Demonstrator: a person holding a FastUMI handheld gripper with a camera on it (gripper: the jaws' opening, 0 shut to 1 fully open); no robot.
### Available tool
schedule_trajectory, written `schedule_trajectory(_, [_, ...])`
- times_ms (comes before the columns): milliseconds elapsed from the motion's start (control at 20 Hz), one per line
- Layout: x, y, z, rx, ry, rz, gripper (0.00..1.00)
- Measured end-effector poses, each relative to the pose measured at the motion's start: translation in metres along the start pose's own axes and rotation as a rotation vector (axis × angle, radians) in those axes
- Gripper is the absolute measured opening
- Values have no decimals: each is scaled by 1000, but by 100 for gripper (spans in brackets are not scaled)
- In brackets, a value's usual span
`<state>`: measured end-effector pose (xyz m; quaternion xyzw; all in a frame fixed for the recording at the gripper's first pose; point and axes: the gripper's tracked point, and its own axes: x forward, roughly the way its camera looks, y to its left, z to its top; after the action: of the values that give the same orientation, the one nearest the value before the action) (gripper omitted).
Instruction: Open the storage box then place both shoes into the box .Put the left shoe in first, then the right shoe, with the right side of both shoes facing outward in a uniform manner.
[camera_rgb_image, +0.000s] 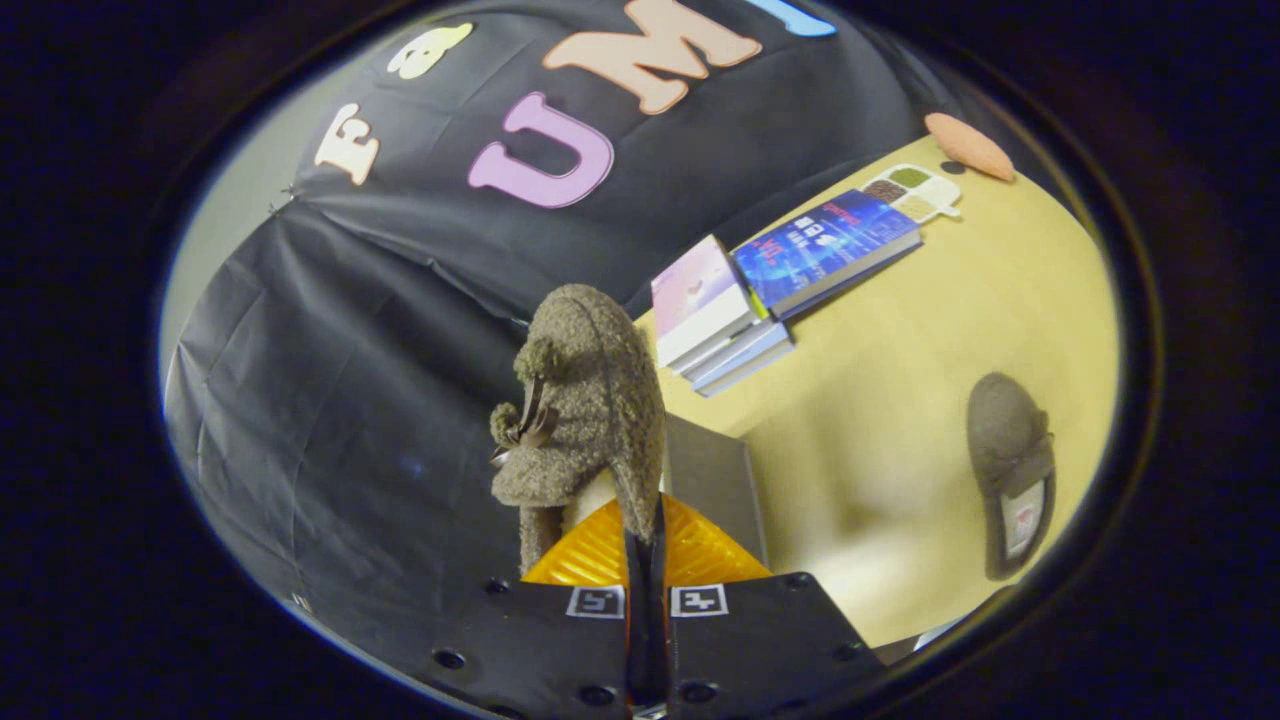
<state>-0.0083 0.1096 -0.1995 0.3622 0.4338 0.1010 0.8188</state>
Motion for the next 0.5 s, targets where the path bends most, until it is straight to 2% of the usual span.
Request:
schedule_trajectory(200, [36, 20, -27, -6, 62, -4, 4])
schedule_trajectory(500, [83, 28, -73, 3, 159, -65, 3])
